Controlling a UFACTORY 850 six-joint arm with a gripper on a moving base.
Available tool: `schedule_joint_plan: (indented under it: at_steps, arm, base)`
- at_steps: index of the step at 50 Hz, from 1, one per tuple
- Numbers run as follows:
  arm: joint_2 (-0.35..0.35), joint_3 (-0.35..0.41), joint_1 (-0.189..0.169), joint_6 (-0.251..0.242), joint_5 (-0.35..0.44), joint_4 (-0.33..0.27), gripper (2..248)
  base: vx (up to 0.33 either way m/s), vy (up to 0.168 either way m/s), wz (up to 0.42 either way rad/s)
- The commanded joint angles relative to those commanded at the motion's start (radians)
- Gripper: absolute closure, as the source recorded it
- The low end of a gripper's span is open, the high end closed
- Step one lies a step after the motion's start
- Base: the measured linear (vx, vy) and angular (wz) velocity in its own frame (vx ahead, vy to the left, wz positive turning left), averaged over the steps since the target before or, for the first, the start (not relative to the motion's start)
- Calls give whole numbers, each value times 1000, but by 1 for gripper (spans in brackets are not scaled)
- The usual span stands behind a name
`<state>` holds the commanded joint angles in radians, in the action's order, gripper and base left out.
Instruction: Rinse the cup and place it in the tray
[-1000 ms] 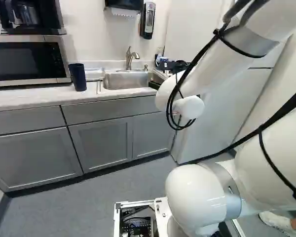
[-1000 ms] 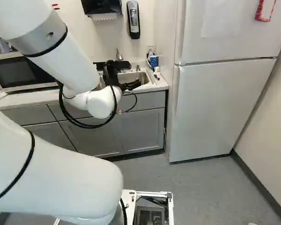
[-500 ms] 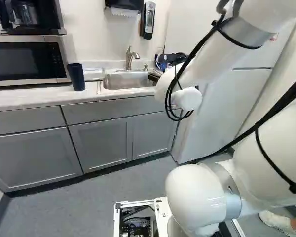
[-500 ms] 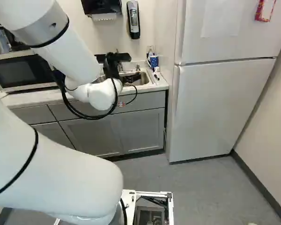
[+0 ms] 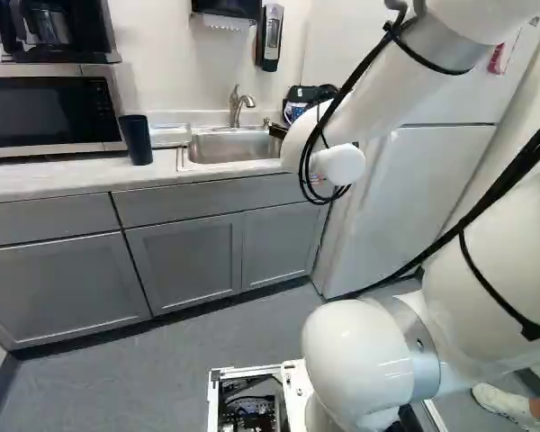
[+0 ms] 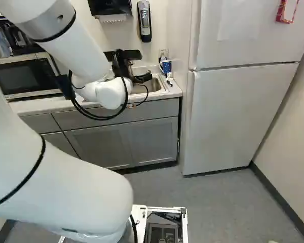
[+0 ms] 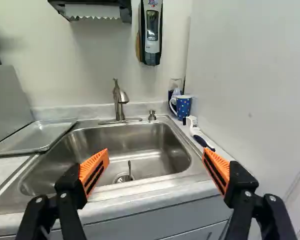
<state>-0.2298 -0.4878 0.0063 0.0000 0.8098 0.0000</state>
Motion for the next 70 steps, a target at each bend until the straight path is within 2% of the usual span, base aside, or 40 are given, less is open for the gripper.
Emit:
schedule_joint_plan:
  at_steps: [37, 70]
  arm:
    - [8, -88, 27, 0, -66, 0, 3]
    - [15, -165, 51, 0, -165, 0, 3]
  base:
    - [0, 0, 0]
    - [0, 0, 0]
